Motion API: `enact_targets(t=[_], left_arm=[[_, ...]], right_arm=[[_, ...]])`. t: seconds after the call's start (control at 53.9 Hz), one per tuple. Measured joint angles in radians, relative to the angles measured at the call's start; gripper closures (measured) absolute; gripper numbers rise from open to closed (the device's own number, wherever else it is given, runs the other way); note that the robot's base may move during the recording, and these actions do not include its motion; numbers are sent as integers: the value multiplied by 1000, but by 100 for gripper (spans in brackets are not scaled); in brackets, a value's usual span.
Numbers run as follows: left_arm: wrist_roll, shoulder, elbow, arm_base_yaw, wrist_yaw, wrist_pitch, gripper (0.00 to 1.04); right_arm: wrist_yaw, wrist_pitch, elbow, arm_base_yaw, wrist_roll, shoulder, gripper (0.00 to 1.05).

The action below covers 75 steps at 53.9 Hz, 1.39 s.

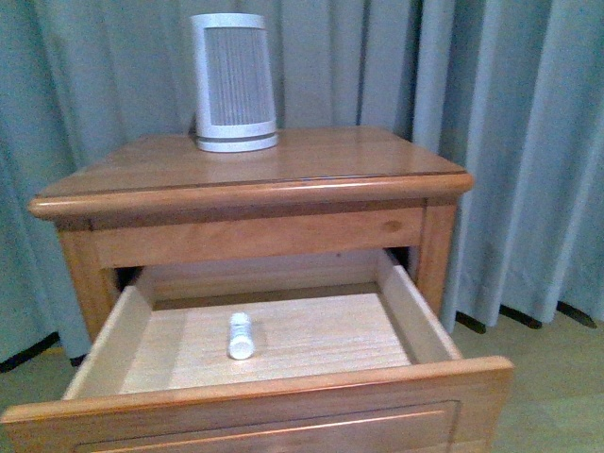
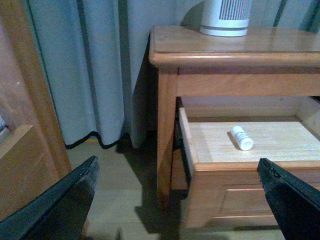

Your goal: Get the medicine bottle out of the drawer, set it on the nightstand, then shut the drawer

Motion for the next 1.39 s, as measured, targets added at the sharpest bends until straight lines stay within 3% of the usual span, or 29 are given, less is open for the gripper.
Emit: enact_targets(t=[0.279,0.353,0.39,0.427,0.538,0.613,0.873,1.114,1.393], left_arm=[[0,-1,0,0,-4,1,7],[0,-1,0,0,-3,1,7],[0,-1,0,0,-3,1,7],[0,-1,0,0,-3,1,7],[0,-1,0,0,-3,1,7],[0,-1,0,0,-3,1,7],[0,-1,0,0,-3,1,7],[0,-1,0,0,-3,1,7],[0,-1,0,0,-3,1,7]], right_arm=[[-5,0,0,0,0,0,7],[142,-21,11,50,34,53,7],[228,21,22,82,50,134,7],[251,88,44,97,66,233,7],[248,253,174,103,122,558,7],[238,282,293,119,160,761,7],[173,144,767,247,253,1419,7],[148,102,1024,333,309,1754,7],[163,142,1151,396,342,1988,7]])
